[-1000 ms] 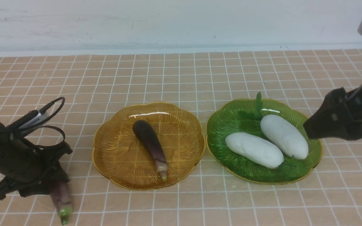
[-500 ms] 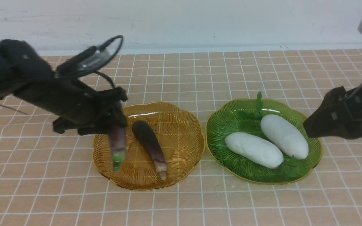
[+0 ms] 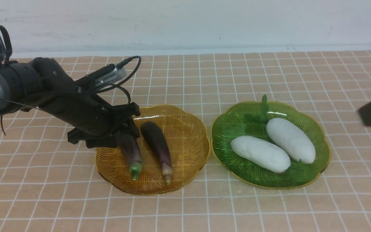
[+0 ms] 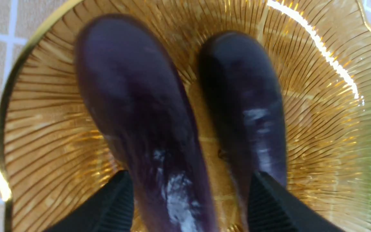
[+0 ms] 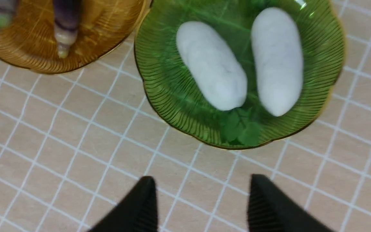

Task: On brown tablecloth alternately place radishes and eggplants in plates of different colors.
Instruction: 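Pick up the eggplant and place it in the yellow plate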

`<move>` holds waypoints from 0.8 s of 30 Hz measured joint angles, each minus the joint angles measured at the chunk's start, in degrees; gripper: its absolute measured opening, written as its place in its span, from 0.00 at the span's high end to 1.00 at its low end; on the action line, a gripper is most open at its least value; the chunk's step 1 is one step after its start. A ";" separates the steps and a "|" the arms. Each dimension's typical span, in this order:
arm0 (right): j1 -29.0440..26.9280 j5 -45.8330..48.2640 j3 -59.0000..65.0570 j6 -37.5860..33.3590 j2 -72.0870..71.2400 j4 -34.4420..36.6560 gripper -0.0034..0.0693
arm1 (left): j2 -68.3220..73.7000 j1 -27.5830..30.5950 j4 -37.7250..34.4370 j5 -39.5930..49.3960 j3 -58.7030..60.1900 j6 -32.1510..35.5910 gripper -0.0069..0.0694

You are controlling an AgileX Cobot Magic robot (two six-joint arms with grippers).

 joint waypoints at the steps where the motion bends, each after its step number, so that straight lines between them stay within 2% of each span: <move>1: 0.00 0.08 0.00 0.27 -1.27 -0.23 0.79 | 0.00 0.00 0.00 -0.13 0.00 0.33 0.33; 4: 0.00 0.46 0.00 0.65 -9.51 -3.06 0.94 | 0.00 0.00 0.00 -0.13 0.00 0.65 0.33; 8: 0.00 0.52 1.39 1.84 -19.05 -7.59 0.97 | 0.00 0.00 0.00 -0.13 0.00 0.77 0.33; 10: 0.00 -2.10 5.89 3.38 -25.50 -9.07 0.97 | 0.00 0.00 -0.19 -0.13 0.00 1.15 0.33; 13: 0.00 -17.60 17.91 4.78 -34.37 -9.21 0.97 | 0.00 0.00 -0.58 -0.13 0.00 2.27 0.33; 17: 0.00 -36.60 30.76 4.91 -38.63 -8.19 0.97 | 0.00 0.00 -0.74 -0.06 0.00 3.76 0.33; 21: 0.00 -49.64 37.74 4.41 -39.54 -8.14 0.97 | 0.00 0.00 -0.79 0.63 0.00 5.74 0.34; 24: 0.00 -54.66 39.69 4.41 -39.65 -8.14 0.97 | 0.00 0.00 -0.79 1.32 0.00 6.84 0.39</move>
